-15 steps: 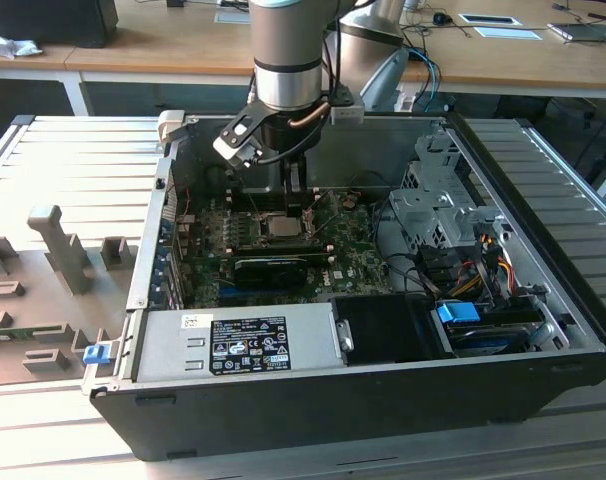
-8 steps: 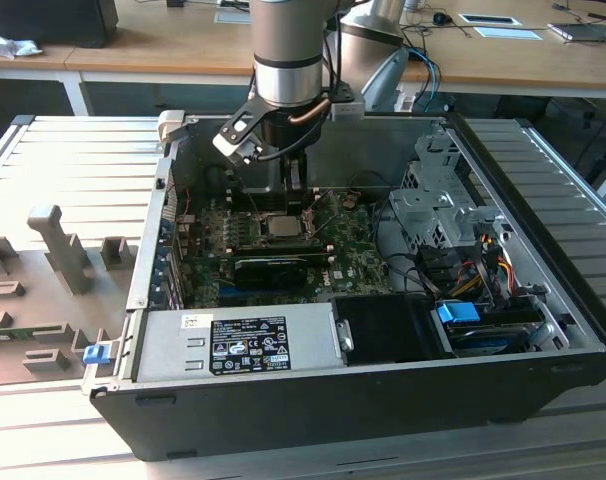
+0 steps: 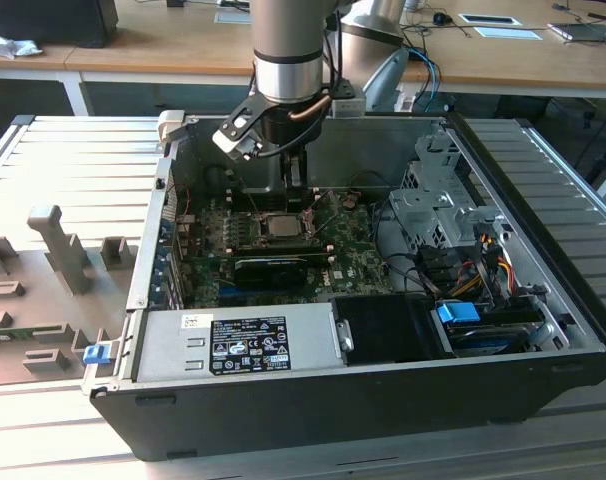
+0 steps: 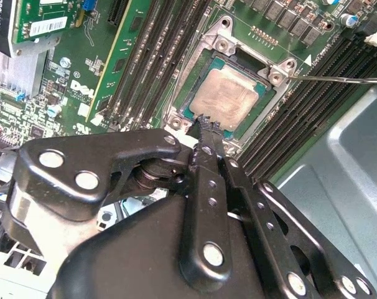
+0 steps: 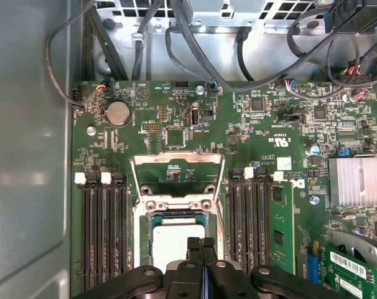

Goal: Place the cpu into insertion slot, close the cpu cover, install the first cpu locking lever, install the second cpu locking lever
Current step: 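Close the cpu cover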

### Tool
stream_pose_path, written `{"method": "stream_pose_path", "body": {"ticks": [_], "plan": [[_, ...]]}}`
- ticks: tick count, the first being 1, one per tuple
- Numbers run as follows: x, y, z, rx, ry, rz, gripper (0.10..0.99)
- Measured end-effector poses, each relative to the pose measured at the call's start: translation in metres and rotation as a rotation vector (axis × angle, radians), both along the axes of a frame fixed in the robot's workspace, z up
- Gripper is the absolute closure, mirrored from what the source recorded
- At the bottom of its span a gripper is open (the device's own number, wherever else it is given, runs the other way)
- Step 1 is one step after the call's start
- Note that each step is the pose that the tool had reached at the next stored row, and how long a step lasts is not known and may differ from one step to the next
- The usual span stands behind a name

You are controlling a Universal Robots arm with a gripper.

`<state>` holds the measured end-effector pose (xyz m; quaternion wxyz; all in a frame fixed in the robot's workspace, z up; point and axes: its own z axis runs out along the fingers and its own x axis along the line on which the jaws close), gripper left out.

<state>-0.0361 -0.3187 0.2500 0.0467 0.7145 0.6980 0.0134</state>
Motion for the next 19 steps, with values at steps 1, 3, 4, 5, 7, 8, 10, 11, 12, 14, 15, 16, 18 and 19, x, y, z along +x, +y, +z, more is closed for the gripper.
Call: {"method": "stream_pose_path", "body": {"ticks": [1, 3, 4, 5, 7, 8, 10, 11, 12, 14, 15, 16, 18, 19], "plan": [[0.0, 0.0, 0.0005, 0.0, -0.0001, 0.0, 0.98], [0.0001, 0.0001, 0.0014, 0.0, 0.0, 0.0, 0.98], [0.0, 0.0002, 0.0024, 0.0, 0.0001, 0.0, 0.98], [0.0, 0.0004, 0.0031, 0.0, 0.0001, 0.0, 0.98], [0.0, 0.0015, 0.0085, -0.004, 0.0, 0.0, 0.98], [0.0, 0.0018, 0.0125, -0.006, 0.0, 0.0, 0.98], [0.0, 0.002, 0.0221, -0.007, 0.0, 0.0, 0.98], [0.0, 0.0022, 0.025, -0.008, 0.0, 0.0, 0.98], [0.0, 0.0022, 0.0263, -0.008, 0.0, 0.0, 0.98], [0.0, 0.0022, 0.0291, -0.008, 0.0, 0.0, 0.98], [0.0, 0.0022, 0.0302, -0.008, -0.0001, 0.0, 0.98], [0.0, 0.0023, 0.0317, -0.008, 0.0, 0.0, 0.98], [0.0, 0.0024, 0.034, -0.008, 0.0, 0.0, 0.98], [0.0001, 0.0024, 0.0349, -0.008, 0.0, 0.0, 0.98]]}}
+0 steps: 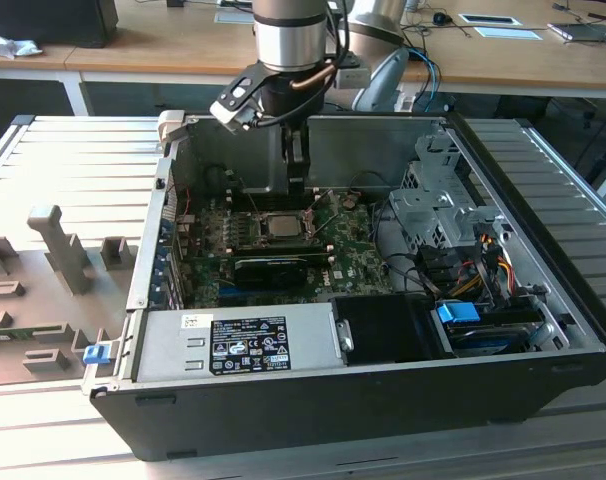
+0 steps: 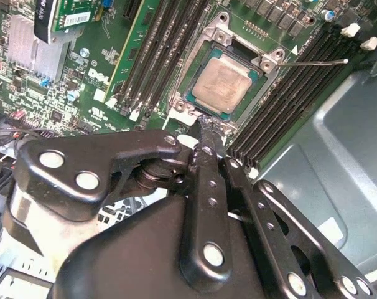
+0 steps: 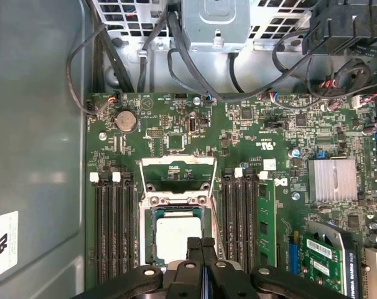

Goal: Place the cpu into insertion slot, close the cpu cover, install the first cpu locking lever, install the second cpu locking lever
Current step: 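Close the cpu cover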

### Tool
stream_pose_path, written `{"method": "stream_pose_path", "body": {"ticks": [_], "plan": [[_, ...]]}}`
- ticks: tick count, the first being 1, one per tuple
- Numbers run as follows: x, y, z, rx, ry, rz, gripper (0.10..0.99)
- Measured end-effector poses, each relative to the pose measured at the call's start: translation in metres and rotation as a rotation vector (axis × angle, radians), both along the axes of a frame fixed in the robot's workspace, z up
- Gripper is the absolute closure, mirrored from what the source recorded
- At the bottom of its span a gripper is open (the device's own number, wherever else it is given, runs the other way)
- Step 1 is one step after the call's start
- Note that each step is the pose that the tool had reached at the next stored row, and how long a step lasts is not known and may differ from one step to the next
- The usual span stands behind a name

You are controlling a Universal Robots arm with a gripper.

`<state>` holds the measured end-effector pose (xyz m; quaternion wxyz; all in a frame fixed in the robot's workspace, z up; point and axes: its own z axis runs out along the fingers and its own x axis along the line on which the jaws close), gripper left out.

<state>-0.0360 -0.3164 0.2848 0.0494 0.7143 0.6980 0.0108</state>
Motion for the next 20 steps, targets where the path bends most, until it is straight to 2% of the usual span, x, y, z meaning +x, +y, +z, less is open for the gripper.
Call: {"method": "stream_pose_path", "body": {"ticks": [4, 6, 12, 17, 20], "plan": [[0.0068, 0.0, 0.0005, 0.0, 0.0, 0.0, 0.98], [0.0163, 0.0, 0.0005, 0.0, 0.0, 0.0, 0.98], [0.0358, 0.0, 0.0, 0.0, 0.0, 0.0, 0.98], [0.0605, 0.0, -0.0025, -0.003, 0.0004, -0.001, 0.98], [0.0679, 0.0, -0.0067, -0.004, 0.0004, -0.002, 0.98]]}}
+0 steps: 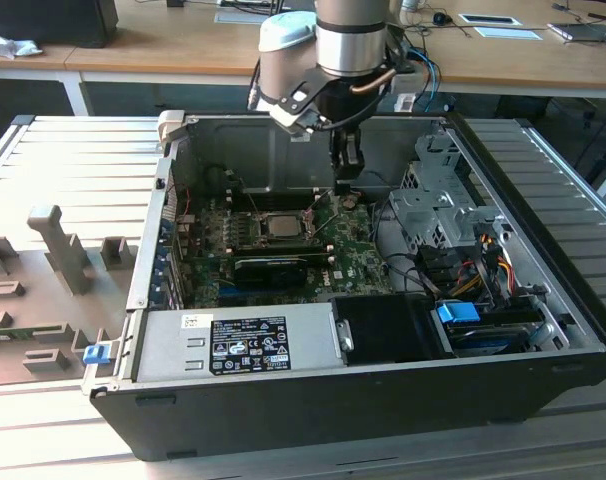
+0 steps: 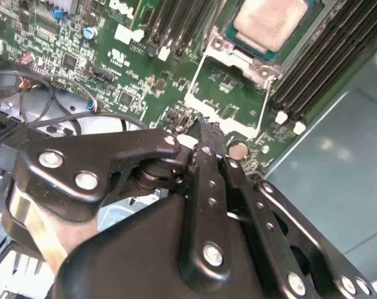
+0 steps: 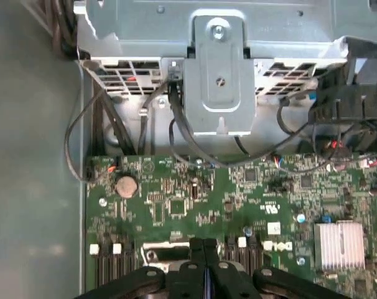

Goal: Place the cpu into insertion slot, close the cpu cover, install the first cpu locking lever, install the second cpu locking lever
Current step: 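Close the cpu cover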

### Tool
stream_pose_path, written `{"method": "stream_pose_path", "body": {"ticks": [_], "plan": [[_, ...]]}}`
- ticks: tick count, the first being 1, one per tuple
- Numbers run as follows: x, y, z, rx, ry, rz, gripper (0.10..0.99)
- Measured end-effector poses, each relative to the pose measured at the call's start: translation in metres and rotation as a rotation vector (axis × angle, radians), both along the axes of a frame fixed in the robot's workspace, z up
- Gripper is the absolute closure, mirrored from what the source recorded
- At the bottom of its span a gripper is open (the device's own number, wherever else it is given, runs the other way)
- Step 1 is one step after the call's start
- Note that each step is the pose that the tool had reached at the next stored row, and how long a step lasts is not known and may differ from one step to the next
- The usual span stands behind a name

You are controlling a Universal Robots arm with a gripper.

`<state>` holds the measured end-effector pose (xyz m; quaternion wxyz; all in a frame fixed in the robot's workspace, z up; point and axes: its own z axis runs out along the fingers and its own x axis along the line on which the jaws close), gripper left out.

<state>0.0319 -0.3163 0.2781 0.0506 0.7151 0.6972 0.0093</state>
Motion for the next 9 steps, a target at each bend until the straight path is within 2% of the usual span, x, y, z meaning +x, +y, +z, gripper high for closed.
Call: {"method": "stream_pose_path", "body": {"ticks": [2, 3, 4, 9], "plan": [[0.0067, 0.0, -0.004, 0.001, 0.0, 0.0, 0.98], [0.0143, 0.0008, -0.0079, 0.001, 0.0002, 0.0, 0.98], [0.0171, 0.0015, -0.0098, 0.001, 0.0003, 0.0, 0.98], [0.0185, 0.0038, -0.0207, 0.002, 0.0004, 0.0, 0.98]]}}
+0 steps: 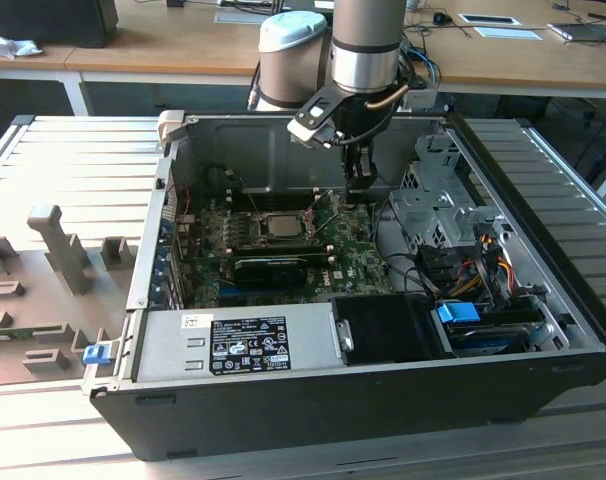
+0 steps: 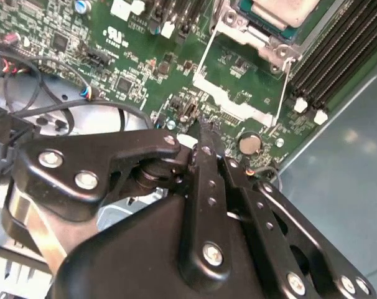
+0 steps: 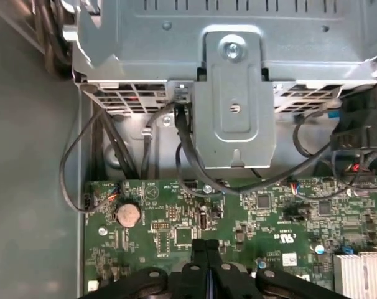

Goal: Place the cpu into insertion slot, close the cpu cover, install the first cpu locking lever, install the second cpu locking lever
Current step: 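Close the cpu cover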

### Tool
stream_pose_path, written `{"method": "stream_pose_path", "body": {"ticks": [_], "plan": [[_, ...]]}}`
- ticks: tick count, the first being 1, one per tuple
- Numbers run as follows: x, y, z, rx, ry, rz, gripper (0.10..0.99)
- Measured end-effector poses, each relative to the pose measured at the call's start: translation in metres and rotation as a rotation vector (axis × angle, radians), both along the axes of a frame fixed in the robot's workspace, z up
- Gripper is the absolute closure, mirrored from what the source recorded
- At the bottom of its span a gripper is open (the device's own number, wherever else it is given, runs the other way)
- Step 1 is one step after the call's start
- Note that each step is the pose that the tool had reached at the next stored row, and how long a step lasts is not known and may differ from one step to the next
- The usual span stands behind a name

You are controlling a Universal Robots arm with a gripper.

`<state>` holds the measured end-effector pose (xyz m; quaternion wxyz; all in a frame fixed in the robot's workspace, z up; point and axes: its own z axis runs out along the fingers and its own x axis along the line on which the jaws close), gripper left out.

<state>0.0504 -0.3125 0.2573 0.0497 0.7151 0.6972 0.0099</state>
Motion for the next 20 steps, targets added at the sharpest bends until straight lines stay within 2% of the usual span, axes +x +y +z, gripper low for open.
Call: {"method": "stream_pose_path", "body": {"ticks": [3, 7, 11, 20], "plan": [[-0.0005, 0.0014, -0.0035, 0.002, 0.0001, 0.0, 0.98], [-0.0082, 0.0025, -0.0046, 0.015, 0.0, 0.0, 0.98], [-0.0172, 0.0025, -0.0046, 0.016, 0.0001, 0.0, 0.98], [-0.0249, 0.0025, -0.0047, 0.016, 0.0001, 0.0, 0.98]]}}
